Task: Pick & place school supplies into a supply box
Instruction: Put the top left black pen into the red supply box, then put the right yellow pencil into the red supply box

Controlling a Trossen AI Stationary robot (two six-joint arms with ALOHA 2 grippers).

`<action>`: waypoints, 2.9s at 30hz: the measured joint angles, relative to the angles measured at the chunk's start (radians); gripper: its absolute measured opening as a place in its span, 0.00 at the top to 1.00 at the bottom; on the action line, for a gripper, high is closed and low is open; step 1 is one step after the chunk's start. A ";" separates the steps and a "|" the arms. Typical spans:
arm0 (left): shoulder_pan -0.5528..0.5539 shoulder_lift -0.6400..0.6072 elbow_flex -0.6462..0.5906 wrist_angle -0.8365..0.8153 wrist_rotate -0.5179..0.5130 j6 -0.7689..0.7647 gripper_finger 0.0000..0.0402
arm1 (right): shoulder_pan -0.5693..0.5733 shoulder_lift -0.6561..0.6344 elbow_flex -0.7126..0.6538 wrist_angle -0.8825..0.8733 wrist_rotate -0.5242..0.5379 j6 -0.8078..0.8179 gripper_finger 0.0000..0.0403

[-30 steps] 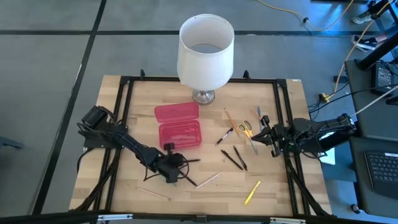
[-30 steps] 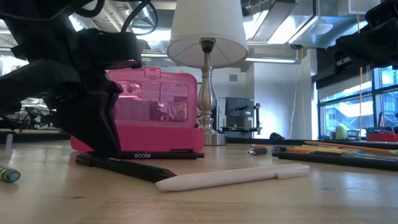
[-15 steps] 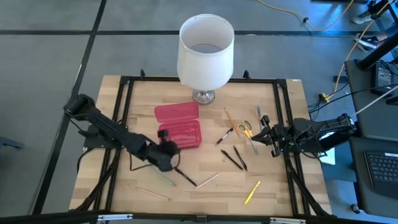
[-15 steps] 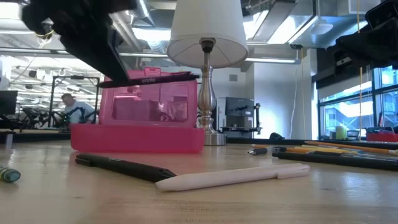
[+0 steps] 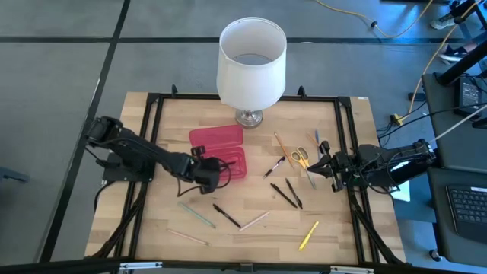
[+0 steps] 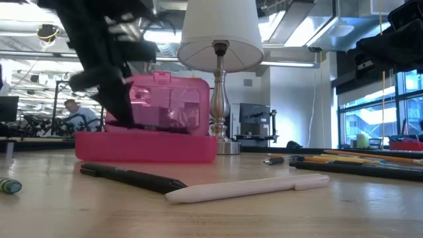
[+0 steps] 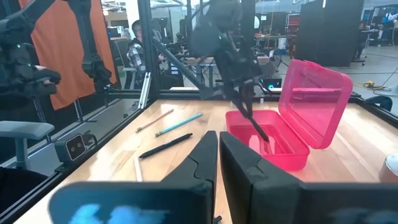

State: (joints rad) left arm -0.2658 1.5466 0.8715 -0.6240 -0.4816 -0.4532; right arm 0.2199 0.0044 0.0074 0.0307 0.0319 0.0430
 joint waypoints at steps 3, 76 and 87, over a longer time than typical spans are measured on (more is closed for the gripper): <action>0.022 0.032 0.000 0.003 0.013 -0.003 0.93 | 0.000 0.000 0.000 0.000 0.000 -0.001 0.94; 0.060 0.103 0.001 0.027 0.019 0.106 0.89 | -0.002 0.789 0.842 -0.884 0.534 0.506 0.94; 0.059 0.102 0.001 0.029 0.019 0.112 0.90 | -0.002 0.920 0.838 -0.939 0.422 0.611 0.94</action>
State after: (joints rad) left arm -0.2066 1.6489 0.8726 -0.5946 -0.4627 -0.3408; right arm 0.2184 0.9239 0.8455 -0.9087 0.4534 0.6543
